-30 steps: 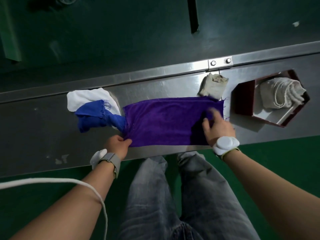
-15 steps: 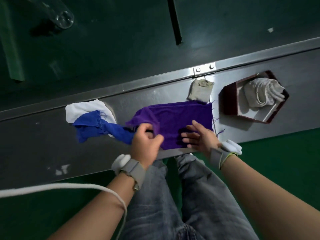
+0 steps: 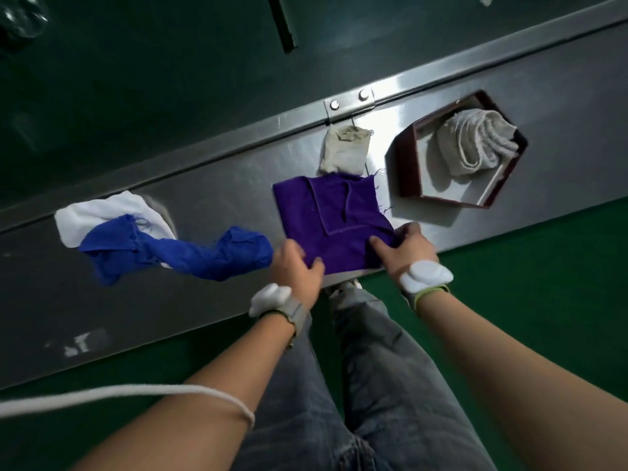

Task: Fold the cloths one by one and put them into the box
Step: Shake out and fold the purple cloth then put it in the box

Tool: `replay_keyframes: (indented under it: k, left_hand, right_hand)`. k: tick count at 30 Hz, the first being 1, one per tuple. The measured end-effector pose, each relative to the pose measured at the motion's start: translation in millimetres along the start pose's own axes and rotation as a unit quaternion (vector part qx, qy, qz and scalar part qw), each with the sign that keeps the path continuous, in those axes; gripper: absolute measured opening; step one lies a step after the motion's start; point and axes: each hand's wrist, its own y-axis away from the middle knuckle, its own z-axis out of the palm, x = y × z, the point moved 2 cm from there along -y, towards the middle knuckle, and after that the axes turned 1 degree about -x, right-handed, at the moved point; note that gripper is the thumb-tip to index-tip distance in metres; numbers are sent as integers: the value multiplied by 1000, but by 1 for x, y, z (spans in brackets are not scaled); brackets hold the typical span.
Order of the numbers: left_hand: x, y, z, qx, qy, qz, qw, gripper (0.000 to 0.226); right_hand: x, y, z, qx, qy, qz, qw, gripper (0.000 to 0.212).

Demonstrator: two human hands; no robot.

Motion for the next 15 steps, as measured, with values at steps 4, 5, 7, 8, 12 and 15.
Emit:
replay_keyframes:
  k: [4, 5, 7, 8, 12, 15]
  left_hand:
    - [-10, -11, 0, -41, 189, -193, 962, 40]
    - [-10, -15, 2, -46, 208, -207, 955, 39]
    - [-8, -18, 2, -58, 193, -200, 959, 34]
    - [-7, -18, 4, -67, 186, -198, 960, 31]
    - [-10, -15, 7, -70, 179, -191, 963, 29]
    - [-18, -14, 7, -66, 142, -167, 974, 39]
  right_hand:
    - [-1, 5, 11, -23, -28, 55, 998, 55]
    - [-1, 5, 13, -23, -11, 61, 998, 57]
    - [-2, 3, 18, -28, 24, 54, 998, 60]
    - [-2, 2, 20, -46, 22, 55, 997, 61]
    - [5, 2, 23, -71, -71, 112, 989, 54]
    - [12, 7, 24, 32, -121, 90, 988, 27]
